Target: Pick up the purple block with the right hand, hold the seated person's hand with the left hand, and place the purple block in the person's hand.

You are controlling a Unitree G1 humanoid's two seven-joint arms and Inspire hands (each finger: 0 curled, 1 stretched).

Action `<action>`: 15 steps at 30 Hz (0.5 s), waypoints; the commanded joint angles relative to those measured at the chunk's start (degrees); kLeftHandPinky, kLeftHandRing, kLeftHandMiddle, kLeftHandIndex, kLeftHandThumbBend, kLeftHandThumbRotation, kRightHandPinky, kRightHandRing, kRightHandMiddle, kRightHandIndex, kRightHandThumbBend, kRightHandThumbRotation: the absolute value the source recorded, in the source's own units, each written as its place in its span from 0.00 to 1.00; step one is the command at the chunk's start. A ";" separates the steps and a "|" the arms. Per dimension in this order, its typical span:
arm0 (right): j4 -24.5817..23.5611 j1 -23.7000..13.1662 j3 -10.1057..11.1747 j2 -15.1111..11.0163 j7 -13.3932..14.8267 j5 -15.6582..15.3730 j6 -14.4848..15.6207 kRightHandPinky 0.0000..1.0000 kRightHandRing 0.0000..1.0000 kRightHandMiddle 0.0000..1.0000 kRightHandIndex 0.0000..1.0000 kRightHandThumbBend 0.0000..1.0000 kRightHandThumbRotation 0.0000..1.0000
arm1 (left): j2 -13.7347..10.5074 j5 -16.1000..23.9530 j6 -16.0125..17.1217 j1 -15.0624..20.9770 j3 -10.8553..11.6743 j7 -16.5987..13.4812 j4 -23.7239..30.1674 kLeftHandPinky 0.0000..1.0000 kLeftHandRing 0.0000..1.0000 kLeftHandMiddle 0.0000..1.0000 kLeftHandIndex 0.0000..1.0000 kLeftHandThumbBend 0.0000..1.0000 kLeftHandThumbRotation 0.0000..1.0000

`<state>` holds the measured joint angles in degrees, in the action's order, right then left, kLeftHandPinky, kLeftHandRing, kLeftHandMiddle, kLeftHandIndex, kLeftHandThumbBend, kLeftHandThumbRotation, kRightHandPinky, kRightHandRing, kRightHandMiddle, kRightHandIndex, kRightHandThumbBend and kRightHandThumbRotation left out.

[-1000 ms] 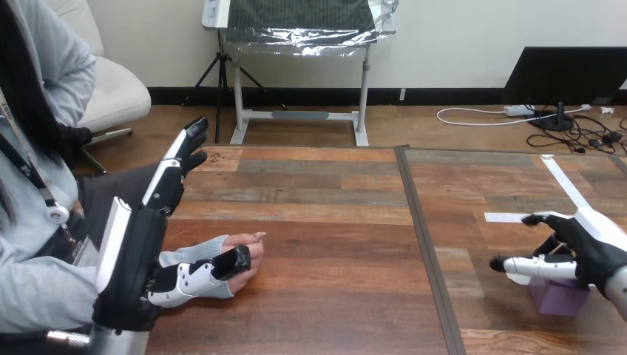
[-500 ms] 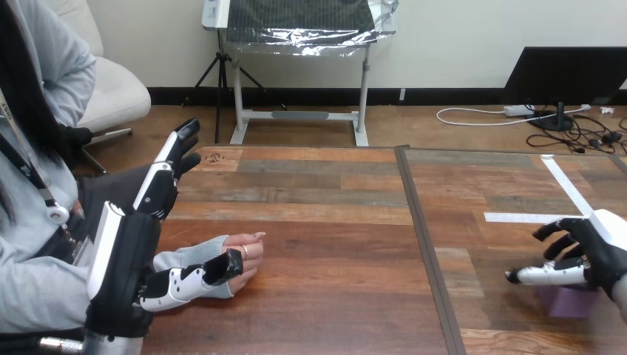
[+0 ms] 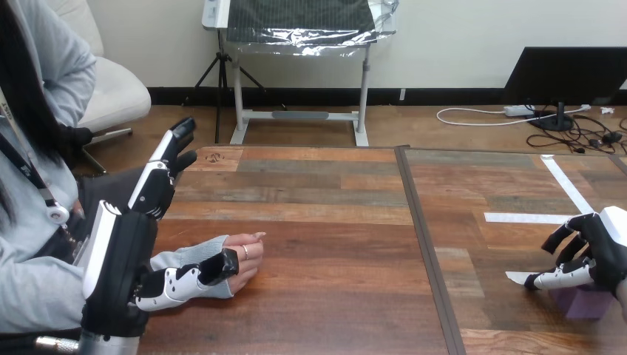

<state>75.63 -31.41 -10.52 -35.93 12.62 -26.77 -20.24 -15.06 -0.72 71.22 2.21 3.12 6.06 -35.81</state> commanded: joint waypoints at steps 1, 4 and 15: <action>-1.64 -0.94 -0.19 1.67 1.35 0.42 -0.02 0.30 0.38 0.45 0.50 0.91 0.00 | -0.89 -0.84 0.86 1.75 0.66 0.48 2.98 0.89 0.95 0.96 0.92 1.00 0.67; -1.73 -1.02 -0.22 1.72 1.20 0.44 0.40 0.32 0.39 0.46 0.53 0.90 0.02 | -0.85 -0.97 0.81 1.74 0.72 0.64 2.96 0.88 0.94 0.96 0.92 1.00 0.67; -2.57 -1.17 0.04 1.37 -0.01 0.92 0.02 0.46 0.55 0.63 0.70 0.88 0.28 | -0.45 -1.44 0.80 1.80 0.77 1.16 2.68 0.88 0.94 0.95 0.92 1.00 0.68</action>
<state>75.27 -31.28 -10.52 -35.60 12.64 -26.68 -19.68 -15.05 -1.66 71.22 2.20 3.17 7.07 -35.80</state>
